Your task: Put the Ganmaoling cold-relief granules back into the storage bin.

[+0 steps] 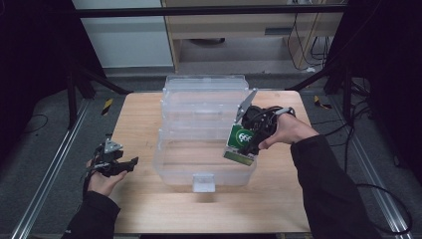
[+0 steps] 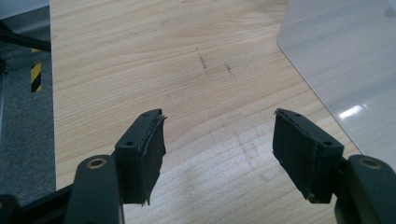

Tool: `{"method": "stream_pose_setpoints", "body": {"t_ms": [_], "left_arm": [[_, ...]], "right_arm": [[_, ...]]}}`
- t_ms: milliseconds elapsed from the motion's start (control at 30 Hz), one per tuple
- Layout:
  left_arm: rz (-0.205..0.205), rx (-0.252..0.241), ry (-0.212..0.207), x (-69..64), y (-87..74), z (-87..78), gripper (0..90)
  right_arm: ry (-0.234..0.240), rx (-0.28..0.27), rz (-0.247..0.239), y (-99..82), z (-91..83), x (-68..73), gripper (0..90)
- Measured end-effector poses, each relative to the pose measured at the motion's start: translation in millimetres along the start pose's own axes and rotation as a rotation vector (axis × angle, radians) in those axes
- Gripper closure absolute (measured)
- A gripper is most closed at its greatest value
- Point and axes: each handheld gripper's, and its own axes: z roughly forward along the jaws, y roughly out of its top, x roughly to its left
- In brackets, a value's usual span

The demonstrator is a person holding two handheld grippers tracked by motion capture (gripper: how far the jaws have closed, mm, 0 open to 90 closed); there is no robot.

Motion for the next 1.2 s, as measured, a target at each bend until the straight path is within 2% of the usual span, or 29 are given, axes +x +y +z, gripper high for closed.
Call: {"method": "stream_pose_setpoints", "body": {"t_ms": [367,533,900,1000,1133,1200], "left_arm": [[0.004,0.005,0.001,0.4,-0.4,0.9,33.5],[0.006,0.007,0.000,-0.1,-0.4,1.0,33.4],[0.009,0.012,0.000,-0.2,-0.8,2.1,33.4],[0.009,0.014,-0.001,0.0,-1.1,2.4,33.4],[0.010,0.017,-0.003,-0.3,-1.2,2.6,33.3],[0.011,0.017,-0.003,-0.3,-1.2,2.6,33.3]], "right_arm": [[0.034,0.049,-0.129,4.0,19.8,0.1,17.8],[0.036,0.071,-0.145,4.2,27.3,-1.3,17.7],[0.064,0.098,-0.240,-1.1,40.9,-4.9,17.6],[0.083,0.106,-0.245,-0.3,43.8,-5.1,17.6],[0.092,0.115,-0.270,0.4,49.1,-4.7,17.5],[0.089,0.124,-0.268,0.1,51.7,-5.0,17.5]]}}
